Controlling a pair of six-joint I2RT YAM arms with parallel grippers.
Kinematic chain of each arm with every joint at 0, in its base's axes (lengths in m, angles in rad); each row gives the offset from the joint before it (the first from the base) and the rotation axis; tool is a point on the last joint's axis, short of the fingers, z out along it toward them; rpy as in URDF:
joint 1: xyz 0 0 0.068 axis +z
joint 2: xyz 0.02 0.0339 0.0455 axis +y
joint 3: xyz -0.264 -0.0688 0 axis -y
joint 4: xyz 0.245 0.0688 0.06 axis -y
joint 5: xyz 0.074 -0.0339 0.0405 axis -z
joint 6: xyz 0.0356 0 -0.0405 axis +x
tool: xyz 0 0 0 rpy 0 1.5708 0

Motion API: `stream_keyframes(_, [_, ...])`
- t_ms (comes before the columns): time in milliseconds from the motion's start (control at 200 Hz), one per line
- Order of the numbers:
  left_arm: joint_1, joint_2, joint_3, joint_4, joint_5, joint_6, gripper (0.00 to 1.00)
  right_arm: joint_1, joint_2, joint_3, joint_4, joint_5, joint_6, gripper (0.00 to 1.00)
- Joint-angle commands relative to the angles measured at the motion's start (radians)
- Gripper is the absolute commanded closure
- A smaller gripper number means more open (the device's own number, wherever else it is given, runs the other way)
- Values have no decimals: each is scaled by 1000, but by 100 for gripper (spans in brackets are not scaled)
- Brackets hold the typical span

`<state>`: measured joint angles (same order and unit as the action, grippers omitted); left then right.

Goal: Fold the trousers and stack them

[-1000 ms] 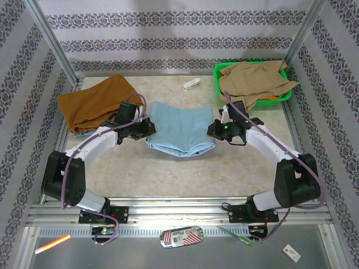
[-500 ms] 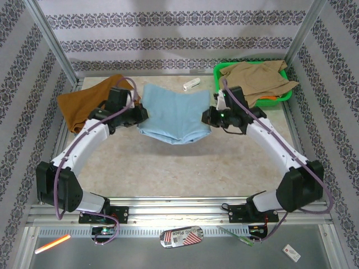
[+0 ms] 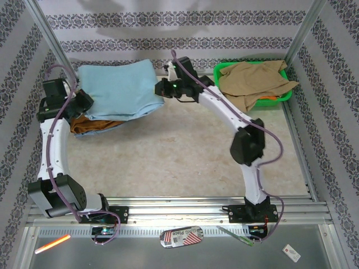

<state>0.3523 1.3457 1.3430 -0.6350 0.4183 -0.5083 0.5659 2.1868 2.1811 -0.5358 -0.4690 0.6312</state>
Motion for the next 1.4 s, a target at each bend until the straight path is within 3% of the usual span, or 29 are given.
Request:
stream_keyframes(0, [66,-14,-34,140,-22,-40,100,-5,161,260,-48,-8,22,100])
stream_keyframes(115, [98,9,-51,201,-19,-55,100,3,380,587,-122,-14,43,100])
stream_keyframes(180, [108,29,-43,207,-32,-42,100,-2,457,674,-94,-24,79,100])
stream_keyframes(360, [142,55,-59,273,-52,-44,100,-4,486,606,73,10,132,100])
stream_keyframes(809, [223,111,-165,432,-135,-68,100,31,598,681,203,118,157,100])
stream_keyframes(879, [240,149,-187,468,-134,-85,100,29,623,691,211,110,176,80])
stream_keyframes(939, [251,204,-196,491,-113,-94,100,18,639,693,210,85,192,49])
stream_keyframes(1044, [265,300,-226,522,-102,-121,100,-23,656,687,207,11,266,39])
stream_keyframes(1064, [272,316,-231,525,-90,-131,93,-32,657,684,209,-9,275,37])
stream_keyframes(1134, [293,340,-240,534,-50,-162,47,-50,642,693,154,-41,256,36])
stream_keyframes(1229, [295,318,-233,485,-90,-157,15,-59,550,600,148,-67,211,36])
stream_keyframes(1329, [298,261,-217,415,-105,-173,2,-67,432,476,149,-74,184,36])
stream_keyframes(1394, [298,193,-217,378,-115,-197,0,-73,361,404,142,-80,169,36])
